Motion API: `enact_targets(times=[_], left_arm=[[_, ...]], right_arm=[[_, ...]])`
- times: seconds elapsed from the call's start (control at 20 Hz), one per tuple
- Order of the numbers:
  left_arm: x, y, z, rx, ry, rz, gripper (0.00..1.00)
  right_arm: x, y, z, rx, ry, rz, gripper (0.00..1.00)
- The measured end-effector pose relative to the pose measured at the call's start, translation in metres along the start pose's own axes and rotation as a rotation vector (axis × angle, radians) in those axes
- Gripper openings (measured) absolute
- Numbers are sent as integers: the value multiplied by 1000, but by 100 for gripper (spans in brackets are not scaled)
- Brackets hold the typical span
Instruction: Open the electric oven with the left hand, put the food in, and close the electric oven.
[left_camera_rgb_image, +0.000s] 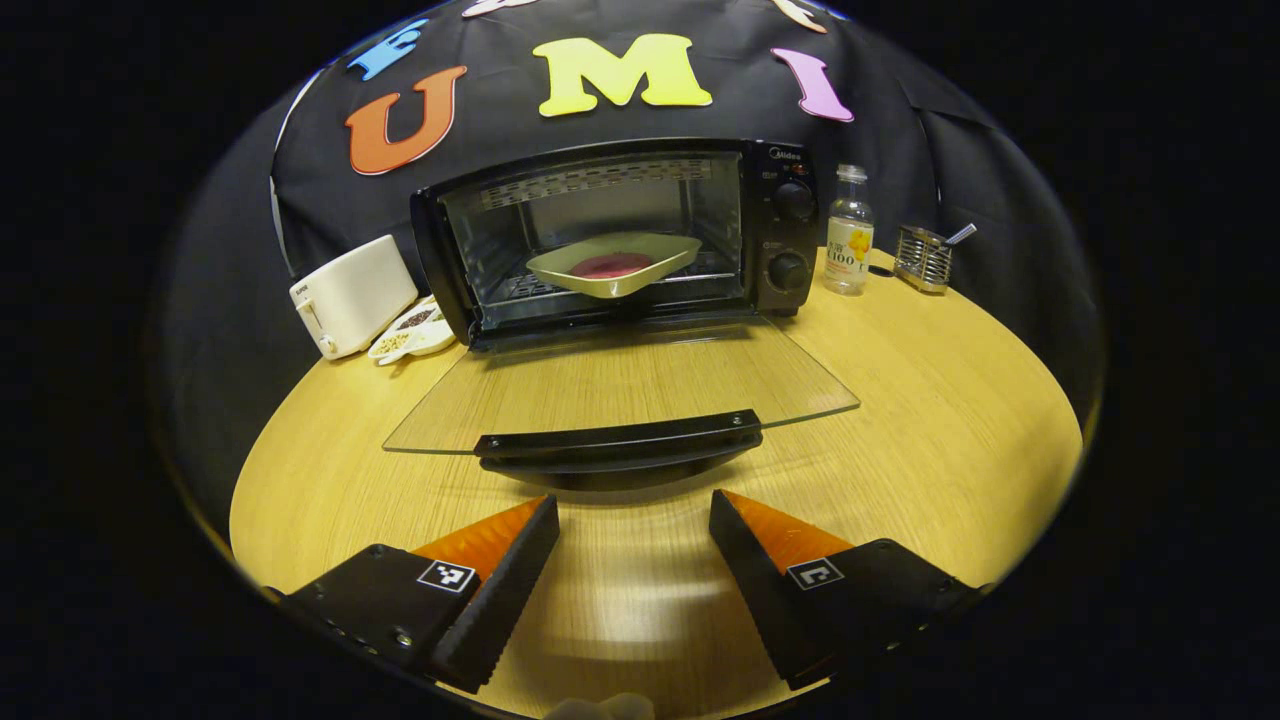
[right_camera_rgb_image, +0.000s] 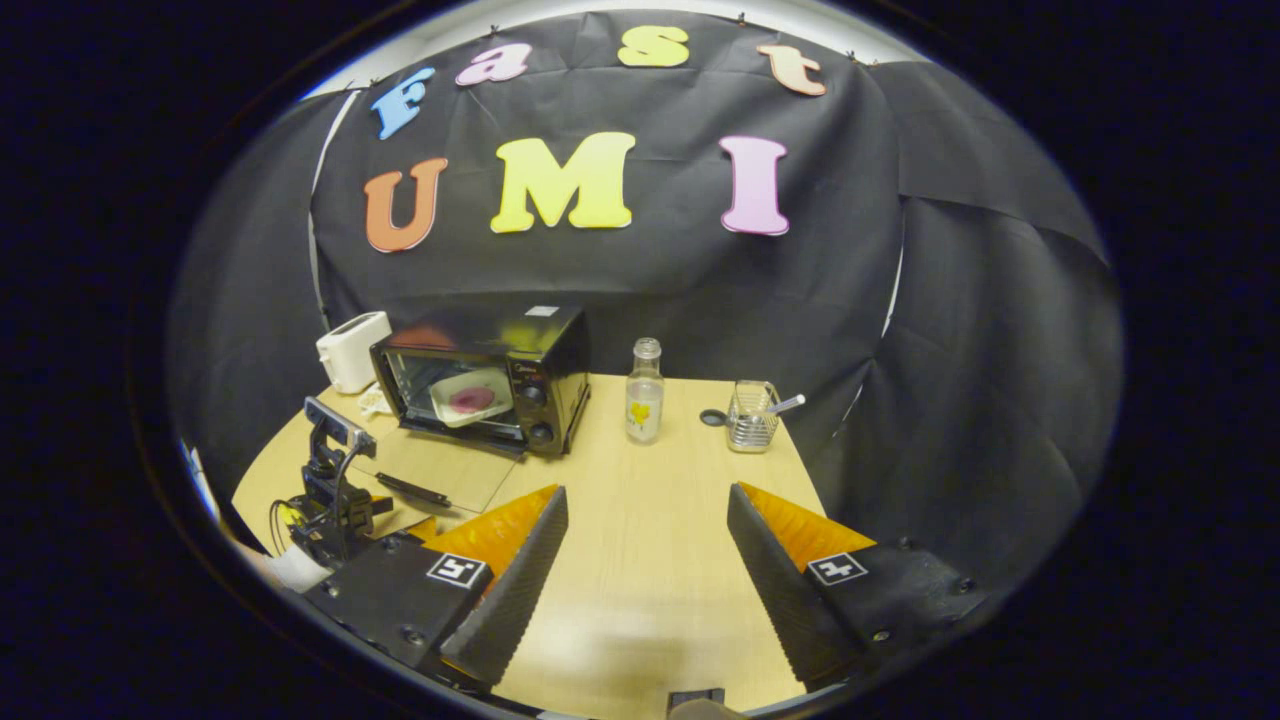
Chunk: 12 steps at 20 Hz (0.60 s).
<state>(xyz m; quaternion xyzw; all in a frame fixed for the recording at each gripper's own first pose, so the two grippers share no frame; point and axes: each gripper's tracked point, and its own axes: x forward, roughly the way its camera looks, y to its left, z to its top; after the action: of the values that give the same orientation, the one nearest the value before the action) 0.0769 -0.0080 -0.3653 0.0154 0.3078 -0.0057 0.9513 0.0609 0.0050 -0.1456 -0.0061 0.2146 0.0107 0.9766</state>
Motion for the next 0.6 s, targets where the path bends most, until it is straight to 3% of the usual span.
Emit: enact_targets(times=[0.15,0.6], left_arm=[[5,3,2,-36,8,16,100],[-11,9,34,-39,-21,35,97]], right_arm=[[2,-3,1,-1,6,4,97],[-1,-8,2,43,-10,11,100]])
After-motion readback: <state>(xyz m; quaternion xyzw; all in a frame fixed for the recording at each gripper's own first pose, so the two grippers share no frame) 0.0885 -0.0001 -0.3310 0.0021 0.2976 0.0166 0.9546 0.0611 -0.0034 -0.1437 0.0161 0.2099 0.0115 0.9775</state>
